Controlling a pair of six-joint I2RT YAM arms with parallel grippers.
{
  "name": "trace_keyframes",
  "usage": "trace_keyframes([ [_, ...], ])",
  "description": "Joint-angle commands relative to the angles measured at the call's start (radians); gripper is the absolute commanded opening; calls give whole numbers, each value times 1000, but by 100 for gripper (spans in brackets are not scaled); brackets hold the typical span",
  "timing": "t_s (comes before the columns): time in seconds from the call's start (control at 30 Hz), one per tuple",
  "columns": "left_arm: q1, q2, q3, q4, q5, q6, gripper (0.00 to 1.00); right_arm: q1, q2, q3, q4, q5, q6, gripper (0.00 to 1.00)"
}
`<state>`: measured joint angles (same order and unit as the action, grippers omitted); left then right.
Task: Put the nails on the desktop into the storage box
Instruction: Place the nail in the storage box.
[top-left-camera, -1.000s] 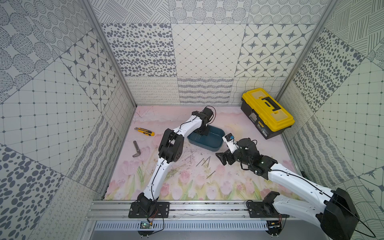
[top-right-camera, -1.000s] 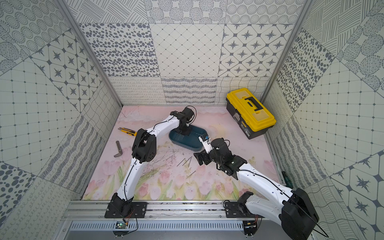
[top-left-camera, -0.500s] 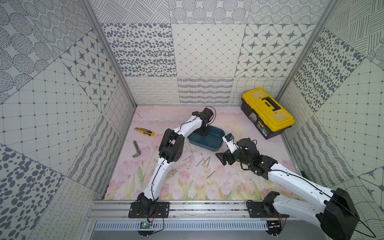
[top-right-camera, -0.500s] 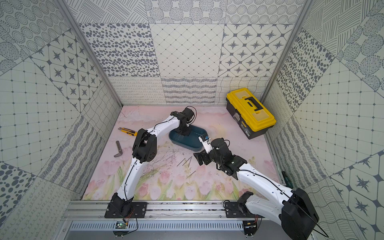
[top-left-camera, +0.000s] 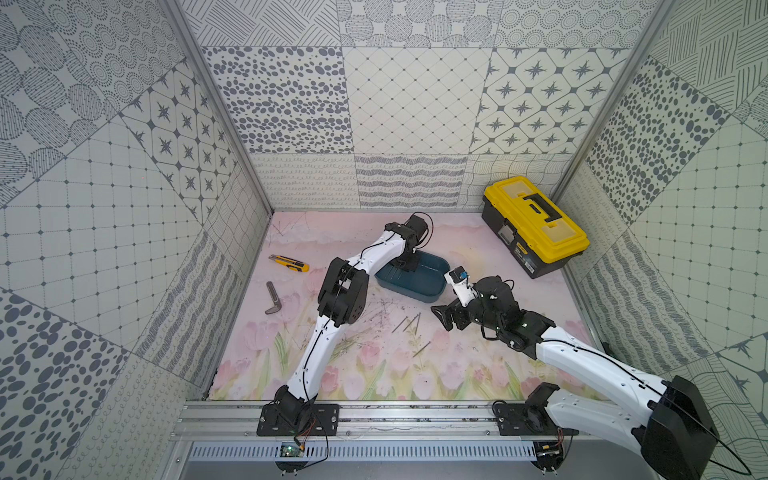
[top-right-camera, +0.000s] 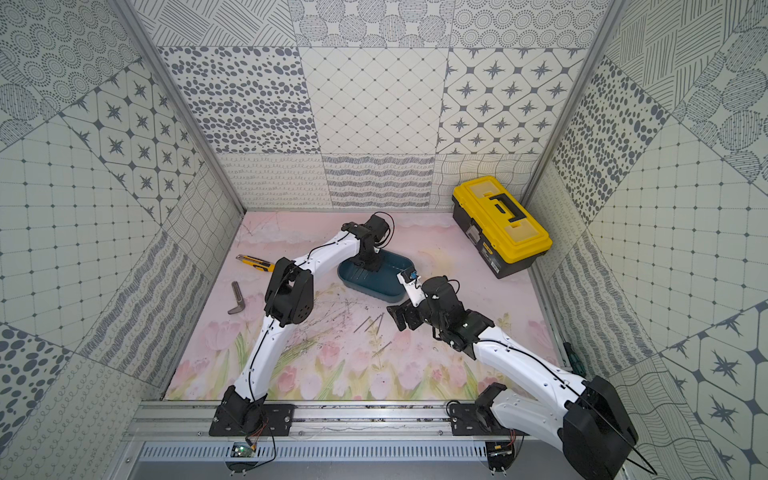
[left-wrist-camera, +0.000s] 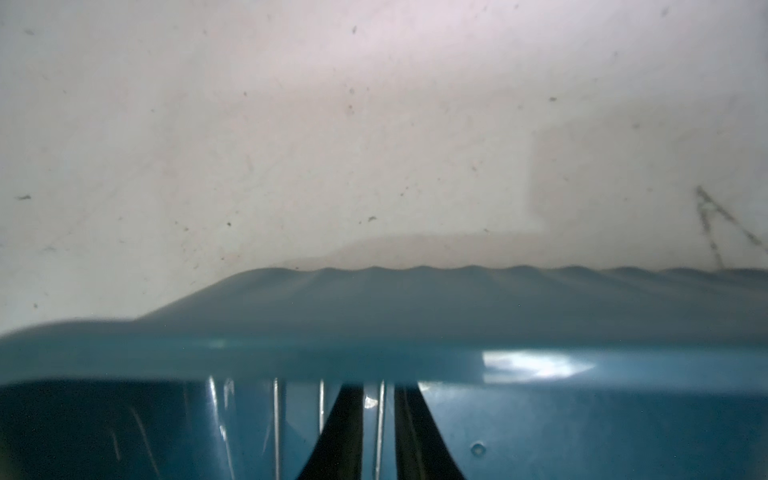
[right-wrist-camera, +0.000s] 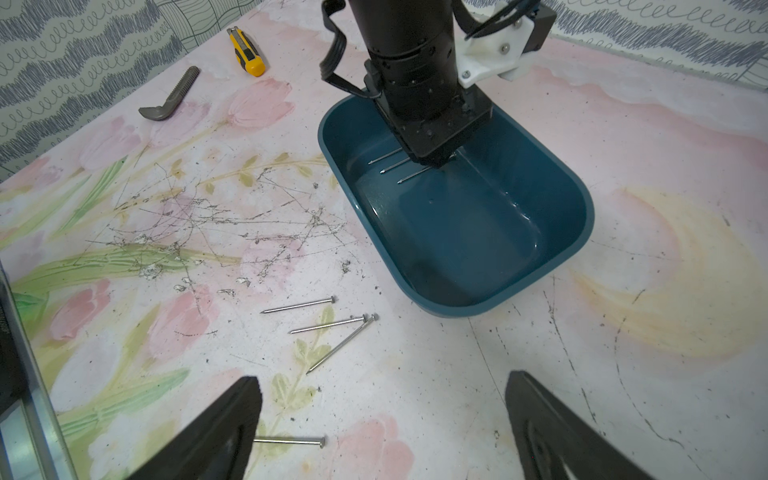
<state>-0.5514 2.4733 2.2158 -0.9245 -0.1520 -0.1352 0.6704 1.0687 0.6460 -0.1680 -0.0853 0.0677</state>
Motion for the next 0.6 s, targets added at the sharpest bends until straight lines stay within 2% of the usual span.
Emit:
trace_keyframes([
  [0.0, -19, -45, 10, -1, -14, 13, 19, -5, -5, -1, 36, -8, 8, 97],
  [0.3, -32, -126, -22, -25, -44, -6, 20, -6, -38, 9, 22, -8, 7, 97],
  [0.57, -31, -390, -334, 54, -40, -39, 20, -5, -60, 37, -7, -16, 12, 97],
])
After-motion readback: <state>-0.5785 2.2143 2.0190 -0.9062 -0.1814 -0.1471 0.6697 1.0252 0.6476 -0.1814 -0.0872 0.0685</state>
